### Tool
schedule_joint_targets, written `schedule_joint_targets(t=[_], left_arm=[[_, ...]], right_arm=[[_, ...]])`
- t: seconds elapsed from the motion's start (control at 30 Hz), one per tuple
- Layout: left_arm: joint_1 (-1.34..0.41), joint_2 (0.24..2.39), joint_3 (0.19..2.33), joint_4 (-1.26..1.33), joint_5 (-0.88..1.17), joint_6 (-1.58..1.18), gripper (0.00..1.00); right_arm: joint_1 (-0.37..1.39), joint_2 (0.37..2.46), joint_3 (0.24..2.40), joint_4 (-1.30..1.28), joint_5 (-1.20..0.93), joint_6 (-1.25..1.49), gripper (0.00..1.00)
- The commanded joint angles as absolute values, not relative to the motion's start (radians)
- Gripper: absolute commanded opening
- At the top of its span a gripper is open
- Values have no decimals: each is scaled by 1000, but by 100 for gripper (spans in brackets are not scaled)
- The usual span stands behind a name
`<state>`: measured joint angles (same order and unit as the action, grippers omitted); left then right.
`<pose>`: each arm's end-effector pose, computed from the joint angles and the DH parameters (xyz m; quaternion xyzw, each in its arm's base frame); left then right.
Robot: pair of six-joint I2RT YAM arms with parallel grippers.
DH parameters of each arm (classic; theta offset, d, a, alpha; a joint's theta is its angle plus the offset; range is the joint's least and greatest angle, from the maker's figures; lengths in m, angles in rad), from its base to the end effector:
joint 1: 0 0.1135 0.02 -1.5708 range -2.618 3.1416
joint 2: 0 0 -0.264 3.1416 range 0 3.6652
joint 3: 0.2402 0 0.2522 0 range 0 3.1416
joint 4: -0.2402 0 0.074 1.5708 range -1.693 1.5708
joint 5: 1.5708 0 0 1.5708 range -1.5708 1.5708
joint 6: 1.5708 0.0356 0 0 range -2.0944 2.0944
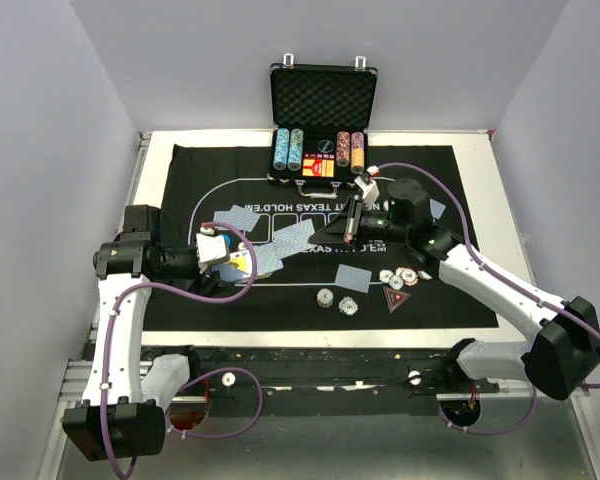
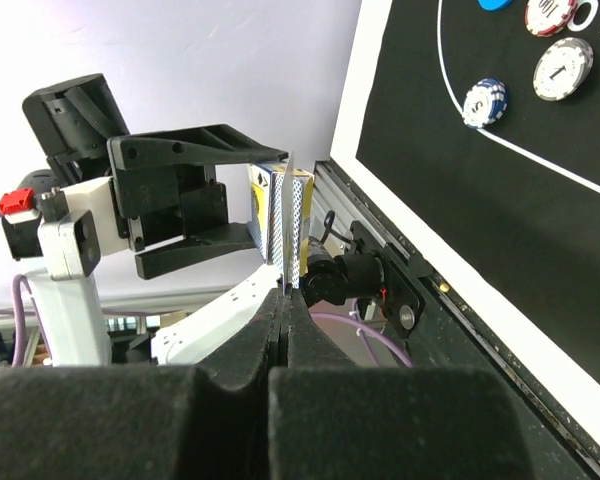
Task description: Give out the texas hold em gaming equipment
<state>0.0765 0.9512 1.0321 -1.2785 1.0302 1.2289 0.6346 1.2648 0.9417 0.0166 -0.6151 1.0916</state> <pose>0.1416 -0.0198 0.3221 0.5426 0.6673 -0.2865 0.4223 0.2214 0.1885 0.3133 0.0000 0.7894 0.5867 0.1805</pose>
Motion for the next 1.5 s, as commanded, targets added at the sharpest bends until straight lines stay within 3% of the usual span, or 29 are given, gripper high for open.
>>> schedule_joint_targets(t=[0.0,0.17,0.33,0.57,0.73,0.97,1.47], left_arm=[[72,945,1057,-1259,1077,1235,47],[74,942,1055,-1262,1075,1235,47],[74,942,1058,-1264,1075,1235,47],[72,937,1055,-1272,1074,1236,47],[72,928,1051,-1275,1074,1238,47],[74,919,1048,-1282,1075,1241,47],[72,917,1052,-1276,1080,1236,47]], right_arm=[[614,1236,904,116,-692,1155,1],[528,1212,891,106,-710,1158,1],[318,1221,877,84,-773,1157,1],[-26,1371,884,110,-834,1166,1],[-208,1511,906,109,-735,1119,1],[-272,1664,1028,-52,-431,968,1],[-272,1813,1097,-158,-207,914,2]])
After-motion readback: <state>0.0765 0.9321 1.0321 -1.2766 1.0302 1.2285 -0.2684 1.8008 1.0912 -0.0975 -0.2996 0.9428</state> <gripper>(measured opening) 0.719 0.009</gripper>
